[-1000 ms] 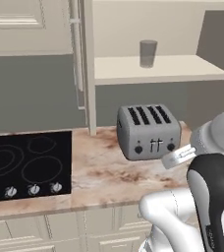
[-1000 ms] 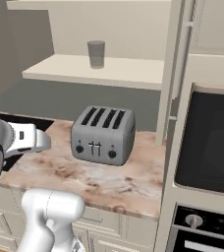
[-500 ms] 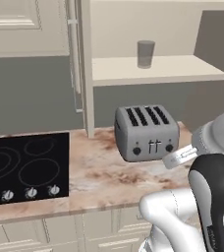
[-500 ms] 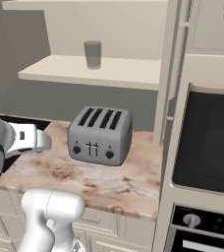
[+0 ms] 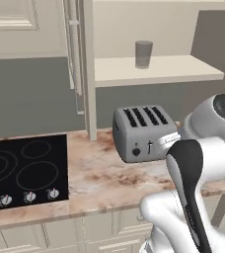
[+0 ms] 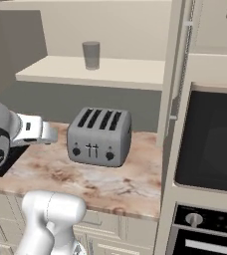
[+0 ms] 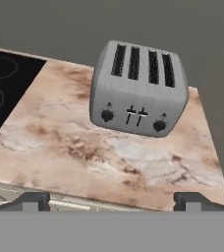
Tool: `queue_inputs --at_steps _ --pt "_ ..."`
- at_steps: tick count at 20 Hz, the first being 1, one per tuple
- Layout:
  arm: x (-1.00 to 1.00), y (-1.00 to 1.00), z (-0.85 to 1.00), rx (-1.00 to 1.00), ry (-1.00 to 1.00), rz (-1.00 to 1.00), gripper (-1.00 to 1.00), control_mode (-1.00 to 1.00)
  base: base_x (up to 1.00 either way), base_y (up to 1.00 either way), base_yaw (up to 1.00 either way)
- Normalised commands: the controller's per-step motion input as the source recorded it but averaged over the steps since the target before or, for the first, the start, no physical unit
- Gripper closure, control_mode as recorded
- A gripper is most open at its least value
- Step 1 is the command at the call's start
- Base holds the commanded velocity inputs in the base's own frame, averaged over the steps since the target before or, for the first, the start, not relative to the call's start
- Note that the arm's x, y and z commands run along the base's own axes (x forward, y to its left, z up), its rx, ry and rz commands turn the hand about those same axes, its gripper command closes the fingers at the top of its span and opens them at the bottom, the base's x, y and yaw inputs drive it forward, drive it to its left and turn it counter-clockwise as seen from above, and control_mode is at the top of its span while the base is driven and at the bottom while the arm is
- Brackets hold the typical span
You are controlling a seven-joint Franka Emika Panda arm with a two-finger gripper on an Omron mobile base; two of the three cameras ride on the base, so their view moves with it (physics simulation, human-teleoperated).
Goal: There is a bowl on the dining counter. Grab a lemon wedge from the fridge and place it in the bowl. Then get the liquor bottle and glass cup from the cabinet and place them next to the bowl.
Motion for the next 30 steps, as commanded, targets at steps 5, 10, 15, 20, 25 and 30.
queue_inputs --at_steps 5,10,15,20,25,30 --pt "0.18 -0.24 0.38 -0.05 -0.17 0.04 -1.0 -1.0 0.0 0.0 0.0" --pt "-0.02 -0.32 0.87 -0.21 -0.4 0.26 -1.0 -1.0 0.0 0.0 0.0" --pt "0.07 -0.09 0.75 -0.21 -0.21 0.31 -1.0 -1.0 0.0 0.0 0.0" --pt "0.18 -0.05 0.47 -0.27 -0.01 0.24 -1.0 -1.0 0.0 0.0 0.0" --pt "0.34 -0.25 0.16 -0.35 0.02 0.23 -1.0 -1.0 0.0 0.0 0.0" --pt "0.13 0.09 -0.01 -0.11 0.01 0.12 -1.0 -1.0 0.0 0.0 0.0"
